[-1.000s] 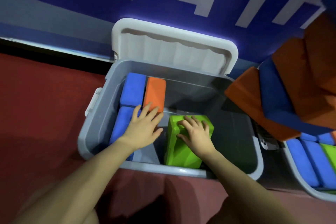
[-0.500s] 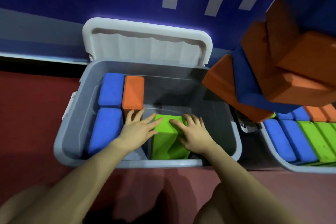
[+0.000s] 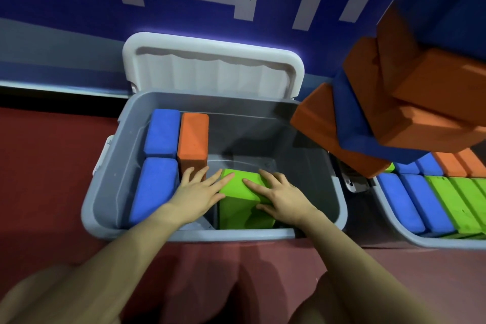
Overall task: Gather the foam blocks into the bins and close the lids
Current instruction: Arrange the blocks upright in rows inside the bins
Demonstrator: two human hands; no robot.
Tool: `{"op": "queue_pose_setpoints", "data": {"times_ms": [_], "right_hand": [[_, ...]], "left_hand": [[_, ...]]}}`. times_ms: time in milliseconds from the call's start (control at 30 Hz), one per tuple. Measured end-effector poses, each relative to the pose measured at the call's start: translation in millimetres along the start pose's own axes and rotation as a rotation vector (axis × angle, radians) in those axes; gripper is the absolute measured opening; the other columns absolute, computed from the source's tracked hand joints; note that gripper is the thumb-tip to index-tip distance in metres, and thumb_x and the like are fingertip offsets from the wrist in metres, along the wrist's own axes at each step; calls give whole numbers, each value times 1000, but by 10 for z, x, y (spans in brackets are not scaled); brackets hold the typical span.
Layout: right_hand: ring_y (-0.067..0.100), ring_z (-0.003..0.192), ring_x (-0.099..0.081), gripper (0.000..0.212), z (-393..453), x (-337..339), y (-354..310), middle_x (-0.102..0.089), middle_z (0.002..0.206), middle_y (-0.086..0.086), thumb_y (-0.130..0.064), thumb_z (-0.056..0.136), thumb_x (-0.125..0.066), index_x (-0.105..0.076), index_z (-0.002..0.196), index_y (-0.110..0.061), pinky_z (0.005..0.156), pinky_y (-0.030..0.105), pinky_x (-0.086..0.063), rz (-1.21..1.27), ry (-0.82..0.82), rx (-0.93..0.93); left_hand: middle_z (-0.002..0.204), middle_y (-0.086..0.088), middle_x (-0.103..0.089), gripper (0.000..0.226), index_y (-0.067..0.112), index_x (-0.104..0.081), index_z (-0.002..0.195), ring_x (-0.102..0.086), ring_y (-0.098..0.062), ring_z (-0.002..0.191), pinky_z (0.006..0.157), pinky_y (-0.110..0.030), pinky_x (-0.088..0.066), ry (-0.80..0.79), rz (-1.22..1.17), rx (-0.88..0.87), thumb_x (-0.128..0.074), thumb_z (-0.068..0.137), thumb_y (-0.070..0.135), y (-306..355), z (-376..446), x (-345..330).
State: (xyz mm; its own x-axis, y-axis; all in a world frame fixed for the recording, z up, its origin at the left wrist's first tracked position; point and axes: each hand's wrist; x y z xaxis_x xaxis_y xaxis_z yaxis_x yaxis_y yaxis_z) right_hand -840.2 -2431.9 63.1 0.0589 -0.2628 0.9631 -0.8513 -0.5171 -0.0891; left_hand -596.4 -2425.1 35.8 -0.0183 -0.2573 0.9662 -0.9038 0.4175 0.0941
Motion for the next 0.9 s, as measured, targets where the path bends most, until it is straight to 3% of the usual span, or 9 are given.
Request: {"op": "queue_pose_setpoints", "data": {"times_ms": [67, 133, 233, 333, 467, 600, 767, 833, 900], "right_hand": [[34, 133, -29, 65, -21, 30, -7, -22, 155, 10, -49, 95, -48, -13, 149, -45, 113, 46, -24, -32, 14, -5], [37, 121, -45, 59, -25, 95, -59, -41, 141, 16, -54, 92, -47, -31, 147, -40, 106, 54, -33, -37, 86, 9], [33, 91, -61, 55, -20, 202, -151, -56, 118, 15, -58, 85, -43, -52, 134, -36, 73, 42, -57, 45, 239, -18], [31, 88, -60, 53, 13, 354, -309, -56, 128, 9, -59, 85, -43, -57, 130, -35, 61, 39, -56, 50, 309, -3], [27, 85, -60, 58, 35, 567, -485, -49, 144, -2, -60, 80, -46, -55, 132, -37, 48, 29, -48, 38, 341, -6], [32, 111, -47, 64, 50, 674, -647, -17, 159, -11, -55, 89, -52, -31, 147, -41, 64, 32, -44, -31, 198, -40], [28, 72, -59, 53, -99, 832, -827, -57, 136, -7, -56, 76, -51, -65, 122, -33, 39, 28, -44, -35, 388, -110], [29, 72, -59, 54, -115, 967, -922, -52, 141, -4, -55, 75, -55, -63, 123, -32, 42, 28, -42, -47, 460, -120], [34, 92, -58, 57, -89, 1186, -1030, -30, 156, -6, -55, 84, -53, -48, 138, -36, 55, 33, -45, -31, 447, -169]], "left_hand": [[160, 13, -2, 93, 42, 12, 148, -8, -25, 146, 112, -48, -3, 11, -48, 8, 33, 61, 68, 14, -8, 23], [159, 17, -5, 90, 43, 9, 148, -11, -23, 146, 111, -46, -5, 61, -153, 56, 27, 64, 70, 20, 13, 80], [158, 19, -10, 86, 46, -1, 148, -19, -20, 143, 106, -39, -10, 150, -273, 124, 18, 68, 69, -1, 72, 223], [158, 17, -14, 82, 46, -5, 149, -25, -20, 139, 101, -35, -12, 222, -249, 130, 14, 71, 66, -54, 73, 397], [146, 12, -38, 74, 45, -4, 149, -41, -17, 121, 91, -31, -17, 277, -320, 86, 7, 78, 65, -167, 22, 572], [135, 6, -46, 80, 44, -5, 150, -47, -19, 116, 90, -32, -20, 289, -258, 63, 10, 75, 67, -195, -48, 659], [132, 10, -48, 69, 44, -17, 148, -46, -11, 118, 86, -28, -18, 352, -425, 62, -7, 84, 68, -191, -166, 774], [132, 8, -49, 54, 41, -21, 148, -49, -12, 114, 87, -29, -20, 413, -536, 48, -30, 97, 55, -220, -176, 939], [132, 6, -50, 50, 40, -24, 148, -49, -15, 115, 93, -33, -26, 449, -581, 31, -38, 100, 42, -284, -177, 1162]]}}
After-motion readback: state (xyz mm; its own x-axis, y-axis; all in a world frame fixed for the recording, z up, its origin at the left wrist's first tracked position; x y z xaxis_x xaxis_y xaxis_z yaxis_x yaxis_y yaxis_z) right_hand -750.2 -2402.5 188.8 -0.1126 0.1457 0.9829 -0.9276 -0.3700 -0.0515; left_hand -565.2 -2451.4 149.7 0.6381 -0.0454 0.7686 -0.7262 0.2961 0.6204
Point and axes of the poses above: each hand's wrist, its own z-axis towards the middle knuckle, its own x-axis out of the back of the hand, y = z × x
